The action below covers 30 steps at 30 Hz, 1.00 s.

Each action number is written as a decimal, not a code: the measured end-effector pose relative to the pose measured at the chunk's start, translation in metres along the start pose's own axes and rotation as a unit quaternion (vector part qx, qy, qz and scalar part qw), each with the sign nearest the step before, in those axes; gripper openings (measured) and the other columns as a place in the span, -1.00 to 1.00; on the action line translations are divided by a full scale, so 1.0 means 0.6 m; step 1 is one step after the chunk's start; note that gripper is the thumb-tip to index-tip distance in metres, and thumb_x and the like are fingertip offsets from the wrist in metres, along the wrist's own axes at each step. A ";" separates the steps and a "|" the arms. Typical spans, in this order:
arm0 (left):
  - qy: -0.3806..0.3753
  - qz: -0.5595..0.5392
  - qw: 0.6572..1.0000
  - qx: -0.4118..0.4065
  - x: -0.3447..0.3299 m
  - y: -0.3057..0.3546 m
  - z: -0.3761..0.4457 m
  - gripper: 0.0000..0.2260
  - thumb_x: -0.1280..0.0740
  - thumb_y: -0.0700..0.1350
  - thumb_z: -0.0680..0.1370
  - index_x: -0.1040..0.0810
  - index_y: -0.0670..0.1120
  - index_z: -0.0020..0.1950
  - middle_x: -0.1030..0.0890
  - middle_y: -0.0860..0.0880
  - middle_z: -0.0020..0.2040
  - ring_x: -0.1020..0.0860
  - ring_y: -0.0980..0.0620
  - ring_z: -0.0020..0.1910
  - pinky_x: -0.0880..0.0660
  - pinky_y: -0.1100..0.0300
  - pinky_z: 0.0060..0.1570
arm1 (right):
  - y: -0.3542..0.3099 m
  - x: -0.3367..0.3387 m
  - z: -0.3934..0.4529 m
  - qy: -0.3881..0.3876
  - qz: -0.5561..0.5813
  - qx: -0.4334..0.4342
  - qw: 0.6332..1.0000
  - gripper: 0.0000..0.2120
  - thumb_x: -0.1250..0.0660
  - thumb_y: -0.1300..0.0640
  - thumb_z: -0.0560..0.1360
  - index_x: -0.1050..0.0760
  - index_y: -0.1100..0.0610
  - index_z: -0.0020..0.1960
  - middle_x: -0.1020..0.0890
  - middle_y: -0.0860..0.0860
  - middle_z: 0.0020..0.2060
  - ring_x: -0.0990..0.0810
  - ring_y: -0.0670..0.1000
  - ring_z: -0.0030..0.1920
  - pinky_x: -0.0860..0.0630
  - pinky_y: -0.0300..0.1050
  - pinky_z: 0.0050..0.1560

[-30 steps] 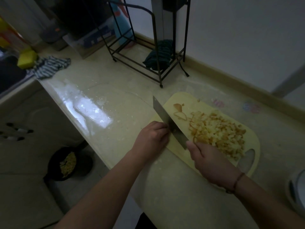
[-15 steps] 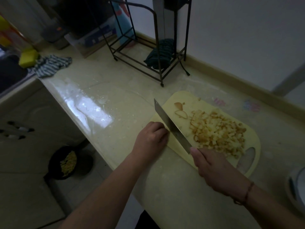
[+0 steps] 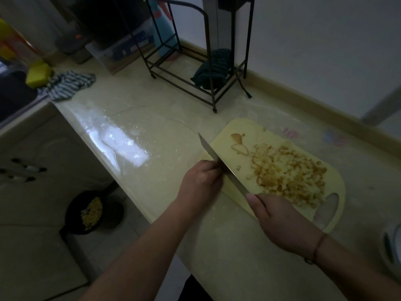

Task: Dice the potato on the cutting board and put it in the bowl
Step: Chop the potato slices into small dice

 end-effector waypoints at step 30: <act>0.000 0.005 1.000 0.021 0.010 -0.017 -0.006 -0.84 -0.52 -0.35 0.37 -0.71 -0.18 -0.09 -0.68 -0.06 -0.17 -0.56 -0.12 -0.24 -0.49 0.08 -0.26 | -0.016 -0.006 0.016 0.004 0.000 0.027 1.000 -0.53 -0.03 -0.18 0.59 -0.30 0.08 -0.38 -0.40 -0.04 -0.49 -0.37 -0.11 -0.43 -0.25 -0.28 -0.37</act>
Point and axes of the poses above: each hand's wrist, its own z-axis towards the middle knuckle, its own x-axis out of the back of the hand, y = z × x, the point moved 8 cm from there along z, towards the middle knuckle
